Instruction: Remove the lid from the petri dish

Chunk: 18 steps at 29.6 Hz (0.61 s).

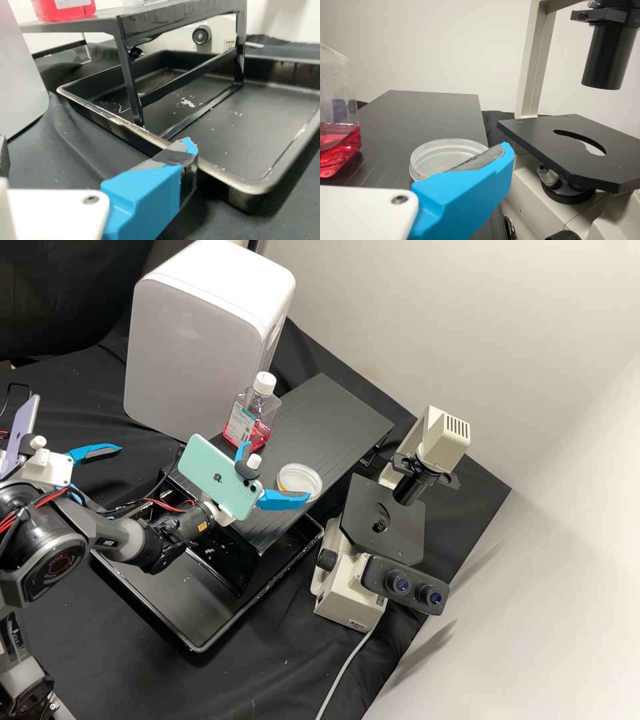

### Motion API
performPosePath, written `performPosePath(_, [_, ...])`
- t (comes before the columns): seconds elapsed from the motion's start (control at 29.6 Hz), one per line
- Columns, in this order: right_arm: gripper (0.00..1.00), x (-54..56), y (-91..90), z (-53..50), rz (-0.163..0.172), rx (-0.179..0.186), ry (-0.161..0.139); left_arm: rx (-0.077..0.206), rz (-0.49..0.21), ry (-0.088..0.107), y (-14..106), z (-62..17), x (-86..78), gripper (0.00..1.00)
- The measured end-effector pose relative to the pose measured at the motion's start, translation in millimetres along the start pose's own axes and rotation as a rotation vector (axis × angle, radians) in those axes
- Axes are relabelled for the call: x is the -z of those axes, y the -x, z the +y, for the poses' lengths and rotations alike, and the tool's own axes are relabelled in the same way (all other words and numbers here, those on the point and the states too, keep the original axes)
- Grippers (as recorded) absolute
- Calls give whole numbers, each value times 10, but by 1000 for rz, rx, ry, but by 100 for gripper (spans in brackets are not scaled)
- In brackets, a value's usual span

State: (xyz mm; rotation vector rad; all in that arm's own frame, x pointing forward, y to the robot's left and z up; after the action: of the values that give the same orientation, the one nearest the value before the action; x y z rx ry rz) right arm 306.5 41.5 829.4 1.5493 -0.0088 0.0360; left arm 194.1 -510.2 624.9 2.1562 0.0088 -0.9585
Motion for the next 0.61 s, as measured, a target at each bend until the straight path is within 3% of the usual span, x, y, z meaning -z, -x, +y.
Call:
performPosePath(0.1, [100,0,0,0,0,0,0,-9,4,55,-18,24,44,100])
performPosePath(0.2, [100,0,0,0,0,0,0,-8,-11,83,-22,32,68,100])
performPosePath(0.34, [100,0,0,0,0,0,0,-23,-29,72,1,84,80,100])
performPosePath(0.44, [100,0,0,0,0,0,0,-44,-31,83,41,145,94,100])
performPosePath(0.61, [100,0,0,0,0,0,0,-61,-24,83,100,190,110,100])
